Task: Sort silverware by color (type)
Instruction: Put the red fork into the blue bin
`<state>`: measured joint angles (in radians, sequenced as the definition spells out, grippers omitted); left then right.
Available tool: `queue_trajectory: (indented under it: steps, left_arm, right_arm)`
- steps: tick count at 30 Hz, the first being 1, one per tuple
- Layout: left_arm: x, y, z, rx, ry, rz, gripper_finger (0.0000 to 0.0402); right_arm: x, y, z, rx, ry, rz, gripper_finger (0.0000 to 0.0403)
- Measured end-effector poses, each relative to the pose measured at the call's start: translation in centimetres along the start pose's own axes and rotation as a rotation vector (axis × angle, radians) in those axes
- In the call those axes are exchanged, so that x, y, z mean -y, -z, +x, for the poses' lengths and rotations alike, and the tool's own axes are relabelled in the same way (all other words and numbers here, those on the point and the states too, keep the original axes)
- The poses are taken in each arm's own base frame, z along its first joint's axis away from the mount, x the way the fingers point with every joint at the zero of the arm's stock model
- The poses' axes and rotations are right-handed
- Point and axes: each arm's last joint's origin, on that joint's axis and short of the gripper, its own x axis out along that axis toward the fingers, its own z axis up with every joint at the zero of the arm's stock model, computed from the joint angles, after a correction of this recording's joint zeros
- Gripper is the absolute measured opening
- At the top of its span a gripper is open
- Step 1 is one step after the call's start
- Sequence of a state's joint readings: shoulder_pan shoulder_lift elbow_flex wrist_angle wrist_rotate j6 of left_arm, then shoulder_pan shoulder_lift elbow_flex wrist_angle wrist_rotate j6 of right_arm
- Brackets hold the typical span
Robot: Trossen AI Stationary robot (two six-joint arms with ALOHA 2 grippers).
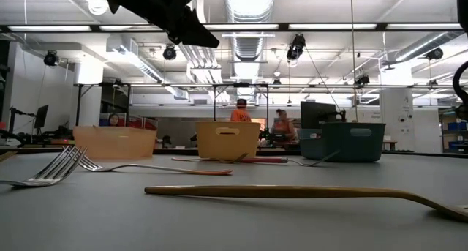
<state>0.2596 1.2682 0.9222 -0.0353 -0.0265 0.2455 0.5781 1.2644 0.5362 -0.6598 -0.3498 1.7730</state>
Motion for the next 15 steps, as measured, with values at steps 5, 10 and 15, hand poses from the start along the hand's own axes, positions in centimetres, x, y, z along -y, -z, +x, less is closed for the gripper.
queue_trajectory:
  steps: [5,10,15]
  left_arm:
    - [0.00,0.00,0.00,0.000,0.000,0.000,0.0091]
    - [0.00,0.01,0.00,-0.001,0.000,0.000,0.0091]
    - [0.01,0.03,0.00,-0.003,0.001,0.001,0.0091]
  right_arm:
    - [-0.01,-0.03,0.00,0.009,-0.003,-0.001,0.0027]
    - [-0.02,0.00,-0.06,0.009,-0.008,0.005,0.0017]
    - [-0.89,0.28,-0.82,0.037,-0.061,-0.038,0.0015]
